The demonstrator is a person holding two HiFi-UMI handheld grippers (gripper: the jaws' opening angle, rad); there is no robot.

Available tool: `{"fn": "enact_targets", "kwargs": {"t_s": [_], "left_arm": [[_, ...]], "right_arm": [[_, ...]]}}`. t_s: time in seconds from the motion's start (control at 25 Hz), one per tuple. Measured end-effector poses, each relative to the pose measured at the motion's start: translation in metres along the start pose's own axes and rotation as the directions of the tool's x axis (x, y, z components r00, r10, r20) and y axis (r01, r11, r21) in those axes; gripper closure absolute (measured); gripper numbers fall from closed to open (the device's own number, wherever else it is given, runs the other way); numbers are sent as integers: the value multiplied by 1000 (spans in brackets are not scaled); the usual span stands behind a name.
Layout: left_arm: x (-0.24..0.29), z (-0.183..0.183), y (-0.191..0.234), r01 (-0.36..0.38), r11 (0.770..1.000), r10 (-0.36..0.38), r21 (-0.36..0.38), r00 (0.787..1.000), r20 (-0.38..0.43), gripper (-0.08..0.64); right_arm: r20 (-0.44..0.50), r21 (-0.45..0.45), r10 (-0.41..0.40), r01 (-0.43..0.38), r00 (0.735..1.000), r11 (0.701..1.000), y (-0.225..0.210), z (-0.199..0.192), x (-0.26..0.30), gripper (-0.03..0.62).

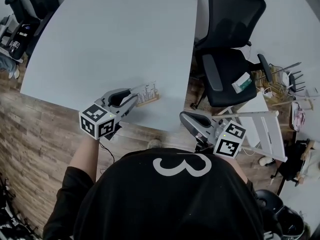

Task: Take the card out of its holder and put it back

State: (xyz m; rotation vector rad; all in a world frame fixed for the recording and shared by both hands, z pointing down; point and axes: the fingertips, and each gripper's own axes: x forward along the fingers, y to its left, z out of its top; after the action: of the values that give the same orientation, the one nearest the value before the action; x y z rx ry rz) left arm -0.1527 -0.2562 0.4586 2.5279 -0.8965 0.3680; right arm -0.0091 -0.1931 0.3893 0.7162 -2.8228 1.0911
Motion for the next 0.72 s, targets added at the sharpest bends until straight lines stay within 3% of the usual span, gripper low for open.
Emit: {"fn": "enact_targets", "kwargs": {"t_s": [0.32, 0.72], "left_arm": [[15, -4, 3, 87, 995, -86, 45, 996, -28, 457], [15, -1, -1, 113, 987, -109, 116, 993, -33, 518]], "right_arm": [[-1, 15, -20, 20, 1000, 1000, -12, 3, 0, 583], [-3, 19, -24, 24, 1000, 1000, -21, 6, 8, 583]]}}
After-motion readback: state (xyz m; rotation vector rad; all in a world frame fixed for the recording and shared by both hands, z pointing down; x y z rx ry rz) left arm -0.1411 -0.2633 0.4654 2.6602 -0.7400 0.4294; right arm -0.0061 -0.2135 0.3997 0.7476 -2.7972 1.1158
